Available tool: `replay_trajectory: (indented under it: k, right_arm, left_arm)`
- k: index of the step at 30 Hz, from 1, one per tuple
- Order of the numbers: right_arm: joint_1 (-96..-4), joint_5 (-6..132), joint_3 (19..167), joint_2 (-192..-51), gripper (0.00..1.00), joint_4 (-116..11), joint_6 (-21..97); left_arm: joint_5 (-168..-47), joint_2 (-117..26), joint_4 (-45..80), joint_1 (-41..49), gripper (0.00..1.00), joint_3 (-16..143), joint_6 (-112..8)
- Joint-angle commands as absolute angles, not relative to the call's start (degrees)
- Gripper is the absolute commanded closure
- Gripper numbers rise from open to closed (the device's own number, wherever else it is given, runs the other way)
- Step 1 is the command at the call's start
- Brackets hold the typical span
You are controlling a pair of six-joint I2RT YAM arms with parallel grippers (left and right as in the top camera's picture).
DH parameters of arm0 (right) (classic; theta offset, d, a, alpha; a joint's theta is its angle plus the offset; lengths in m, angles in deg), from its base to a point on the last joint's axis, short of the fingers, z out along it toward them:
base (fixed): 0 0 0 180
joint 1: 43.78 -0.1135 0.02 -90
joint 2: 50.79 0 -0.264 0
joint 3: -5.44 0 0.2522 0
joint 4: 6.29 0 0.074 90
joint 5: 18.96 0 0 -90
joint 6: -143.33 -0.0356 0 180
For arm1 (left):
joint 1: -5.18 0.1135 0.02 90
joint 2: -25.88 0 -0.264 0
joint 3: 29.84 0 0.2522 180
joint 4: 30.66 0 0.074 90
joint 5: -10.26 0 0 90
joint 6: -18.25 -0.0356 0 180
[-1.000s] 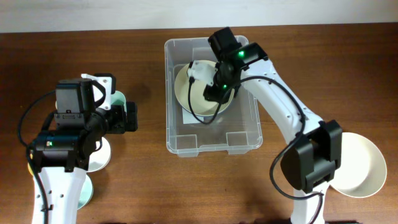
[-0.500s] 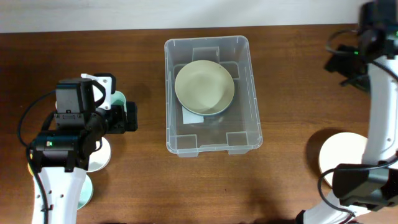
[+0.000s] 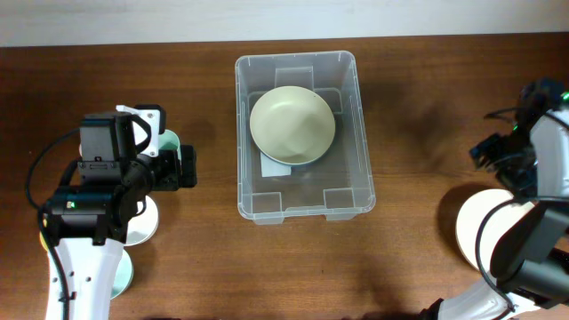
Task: Pack container
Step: 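Move the right gripper to the second cream bowl and grasp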
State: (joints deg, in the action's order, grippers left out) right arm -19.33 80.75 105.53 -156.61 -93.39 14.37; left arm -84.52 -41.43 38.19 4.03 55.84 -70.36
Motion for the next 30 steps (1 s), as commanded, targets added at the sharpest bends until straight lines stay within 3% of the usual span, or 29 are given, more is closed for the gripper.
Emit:
replay_trajectory:
  k: [1,12,20,24,30]
  right_arm:
    - [-19.0,80.5,97.9,-156.7,0.01,-87.4,13.6]
    - [-19.0,80.7,85.4,-156.7,0.01,-71.5,13.6]
    - [-19.0,80.7,83.2,-156.7,0.01,-69.3,13.7]
    - [-19.0,80.7,82.1,-156.7,0.16,-69.2,13.7]
    - [-19.0,80.7,81.4,-156.8,0.48,-69.0,13.7]
  left_arm:
    - [-85.6,-41.7,38.1,4.2,0.00,57.1,-70.0]
    - [-85.6,-41.7,38.1,4.2,0.00,57.1,-70.0]
    - [-85.5,-41.7,38.0,4.2,0.00,57.1,-70.0]
    - [-85.5,-41.7,38.0,4.2,0.00,57.1,-70.0]
    - [-85.5,-41.7,38.0,4.2,0.00,57.1,-70.0]
